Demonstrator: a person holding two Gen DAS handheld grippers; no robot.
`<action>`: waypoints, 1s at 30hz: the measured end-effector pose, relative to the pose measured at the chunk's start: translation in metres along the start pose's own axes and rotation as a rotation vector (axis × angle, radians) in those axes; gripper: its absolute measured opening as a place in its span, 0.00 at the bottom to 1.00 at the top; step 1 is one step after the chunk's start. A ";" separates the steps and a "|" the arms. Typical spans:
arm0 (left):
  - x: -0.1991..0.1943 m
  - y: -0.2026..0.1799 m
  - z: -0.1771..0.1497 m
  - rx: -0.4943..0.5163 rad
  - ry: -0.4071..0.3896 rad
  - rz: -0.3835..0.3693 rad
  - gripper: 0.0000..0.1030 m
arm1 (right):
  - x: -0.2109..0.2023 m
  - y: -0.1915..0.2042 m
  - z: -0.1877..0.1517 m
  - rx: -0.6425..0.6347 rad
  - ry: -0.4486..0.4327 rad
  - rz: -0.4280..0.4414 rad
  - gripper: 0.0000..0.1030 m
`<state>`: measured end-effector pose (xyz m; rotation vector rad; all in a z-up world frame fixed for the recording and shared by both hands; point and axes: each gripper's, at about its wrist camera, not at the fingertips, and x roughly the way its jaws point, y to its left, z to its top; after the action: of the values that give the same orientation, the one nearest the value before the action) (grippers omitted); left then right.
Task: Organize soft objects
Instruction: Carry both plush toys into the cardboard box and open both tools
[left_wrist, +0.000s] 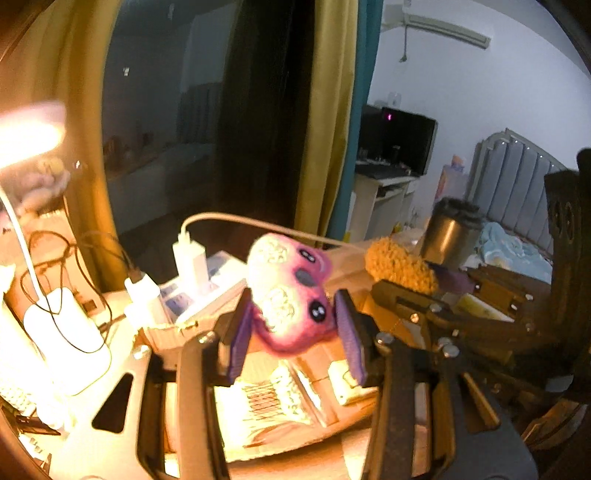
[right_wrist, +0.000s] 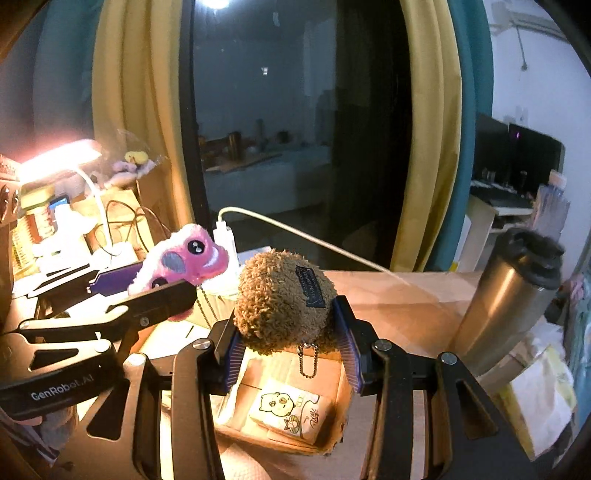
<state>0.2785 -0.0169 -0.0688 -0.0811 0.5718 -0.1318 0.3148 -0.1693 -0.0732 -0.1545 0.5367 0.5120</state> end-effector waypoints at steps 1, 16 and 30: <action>0.005 0.001 -0.002 -0.002 0.013 0.003 0.43 | 0.003 -0.001 -0.002 0.004 0.005 0.004 0.45; 0.037 0.011 -0.020 -0.036 0.103 0.046 0.53 | 0.029 -0.014 -0.011 0.046 0.049 0.029 0.58; -0.009 0.003 -0.002 -0.026 -0.001 0.054 0.68 | -0.011 -0.009 0.001 0.031 -0.009 -0.002 0.60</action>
<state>0.2701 -0.0130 -0.0659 -0.0904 0.5747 -0.0720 0.3117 -0.1813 -0.0669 -0.1229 0.5358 0.5017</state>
